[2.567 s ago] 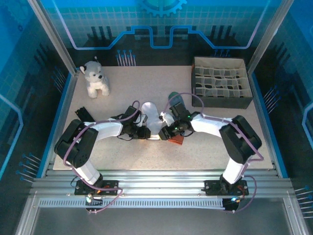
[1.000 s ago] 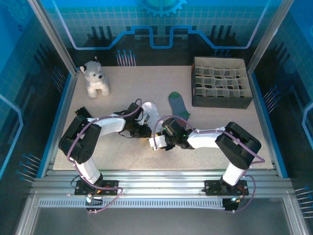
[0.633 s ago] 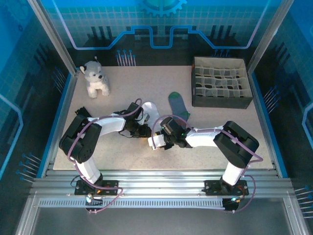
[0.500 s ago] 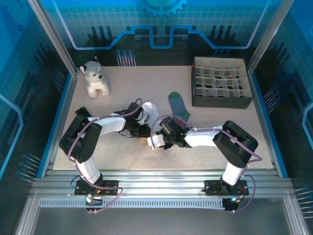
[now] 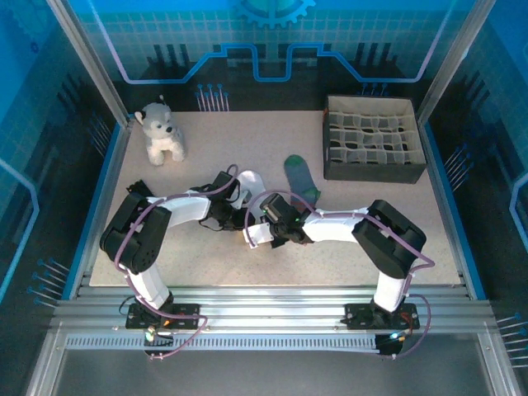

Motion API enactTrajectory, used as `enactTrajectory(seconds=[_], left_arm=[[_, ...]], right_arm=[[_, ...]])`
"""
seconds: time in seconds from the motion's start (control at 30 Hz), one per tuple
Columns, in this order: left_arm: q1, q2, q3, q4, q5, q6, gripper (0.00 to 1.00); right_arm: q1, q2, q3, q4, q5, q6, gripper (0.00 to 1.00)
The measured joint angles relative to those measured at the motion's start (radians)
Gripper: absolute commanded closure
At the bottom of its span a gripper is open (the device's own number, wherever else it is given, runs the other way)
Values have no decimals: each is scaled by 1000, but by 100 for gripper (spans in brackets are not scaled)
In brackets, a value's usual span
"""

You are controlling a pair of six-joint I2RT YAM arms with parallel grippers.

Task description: Roll the socks

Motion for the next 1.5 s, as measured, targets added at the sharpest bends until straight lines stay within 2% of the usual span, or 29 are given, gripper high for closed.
enactTrajectory(seconds=[0.2,0.43,0.63,0.73,0.93,1.03,1.13,1.3,1.5], left_arm=[[7,-7,-18,27,16,-1,73],[24,-99,-56,6,18,64,66],[132,-231,-105,37,50,109,65],[161,-322,-145,68,80,179,65],[158,-521,-242,187,185,401,64],[137,-607,-331,281,209,502,64],[64,-648,-409,367,196,593,63],[-56,-642,-447,460,119,684,62],[-85,-576,-447,554,75,708,62]], right_arm=[[0,0,20,-48,-12,12,100],[-34,-2,113,-257,-115,121,100],[-89,0,169,-398,-209,193,100],[-104,16,209,-464,-263,212,100],[-144,68,296,-570,-384,254,100],[-156,92,330,-607,-422,264,100],[-164,109,349,-643,-457,272,100],[-196,122,384,-702,-516,283,100],[-230,156,435,-768,-567,295,100]])
